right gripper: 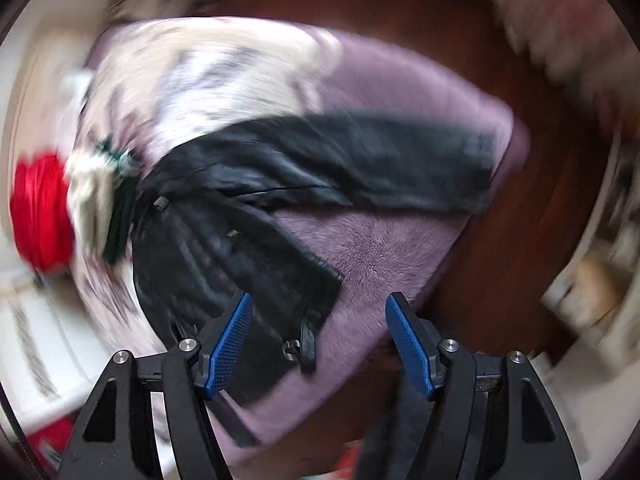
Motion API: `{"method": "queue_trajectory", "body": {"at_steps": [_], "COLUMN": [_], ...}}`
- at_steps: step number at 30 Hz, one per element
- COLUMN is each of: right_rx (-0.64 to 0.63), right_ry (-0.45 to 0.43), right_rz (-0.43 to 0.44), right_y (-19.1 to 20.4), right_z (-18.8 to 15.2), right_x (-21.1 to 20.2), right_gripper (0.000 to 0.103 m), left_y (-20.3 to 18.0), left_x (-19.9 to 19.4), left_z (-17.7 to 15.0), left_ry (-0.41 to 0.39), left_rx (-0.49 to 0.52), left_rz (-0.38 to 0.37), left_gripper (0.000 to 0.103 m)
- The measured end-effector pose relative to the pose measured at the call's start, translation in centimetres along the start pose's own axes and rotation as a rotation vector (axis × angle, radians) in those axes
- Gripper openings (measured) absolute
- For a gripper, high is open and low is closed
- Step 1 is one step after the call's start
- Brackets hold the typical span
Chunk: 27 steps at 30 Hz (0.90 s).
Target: Fold large clothes
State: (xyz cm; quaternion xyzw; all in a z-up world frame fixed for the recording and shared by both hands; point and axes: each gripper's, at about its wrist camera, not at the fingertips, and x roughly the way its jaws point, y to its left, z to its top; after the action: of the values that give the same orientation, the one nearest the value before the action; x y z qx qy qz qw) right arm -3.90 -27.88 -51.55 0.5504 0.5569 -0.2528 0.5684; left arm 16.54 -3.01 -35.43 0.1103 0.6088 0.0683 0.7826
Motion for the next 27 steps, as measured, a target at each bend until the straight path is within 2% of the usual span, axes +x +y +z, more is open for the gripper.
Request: {"method": "queue_trajectory", "body": {"at_steps": [2,4,8,9,10,11,13,15,17,21,22,23,25,27], "right_rx": [0.102,0.187,0.349,0.39,0.415,0.415,0.406,0.38,0.375,0.468,0.494,0.509,0.516,0.496], "right_ry": [0.028,0.013,-0.072,-0.104,-0.173,-0.218,-0.302,-0.328,-0.289,-0.332,-0.368,-0.394,-0.455,-0.44], "right_rz": [0.08,0.17,0.256,0.303,0.332,0.347,0.365,0.367,0.323,0.429,0.429,0.433,0.451,0.453], "right_y": [-3.7,-7.1,-11.0,-11.3,-11.5,-11.1,-10.6,-10.4,-10.7,-11.5,-11.5,-11.4,-10.9,-10.4], "right_z": [2.1,3.9,6.0,6.2,6.6,6.7,7.8,8.7,10.0,11.0,10.6,10.5,10.4,11.2], "right_x": [5.1,9.7,13.9,13.9,13.2,12.6,11.2,11.3,13.3,14.2,14.0,13.4,11.9,11.1], "right_gripper": [0.071,0.071,0.071,0.071,0.066,0.052,0.036,0.036,0.037,0.038,0.026,0.008,0.008,0.009], "left_y": [-1.4,-2.8,-5.0,-5.6,-6.0,-6.6,-7.6,-8.4,-9.3,-10.1,-10.1,-10.1,-9.9,-9.8], "left_x": [3.5,6.9,11.5,12.6,13.4,14.3,15.5,16.5,17.7,20.5,20.9,21.3,21.7,22.0], "left_z": [-0.4,-0.8,-1.2,-1.1,-1.1,-1.0,-0.6,-0.2,0.0,1.0,1.3,1.7,2.5,3.3], "left_ry": [0.062,0.126,0.186,0.197,0.207,0.211,0.203,0.19,0.179,0.158,0.152,0.144,0.131,0.119], "left_rx": [-0.009,-0.001,0.015,0.019,0.022,0.024,0.032,0.056,0.075,0.08,0.081,0.077,0.065,0.062], "left_rz": [-0.004,0.007,0.038,0.044,0.052,0.048,0.031,0.029,0.032,0.031,0.034,0.032,0.017,0.003], "left_gripper": [0.103,0.103,0.103,0.103,0.103,0.103,0.103,0.103,0.103,0.103,0.103,0.103,0.103,0.103]}}
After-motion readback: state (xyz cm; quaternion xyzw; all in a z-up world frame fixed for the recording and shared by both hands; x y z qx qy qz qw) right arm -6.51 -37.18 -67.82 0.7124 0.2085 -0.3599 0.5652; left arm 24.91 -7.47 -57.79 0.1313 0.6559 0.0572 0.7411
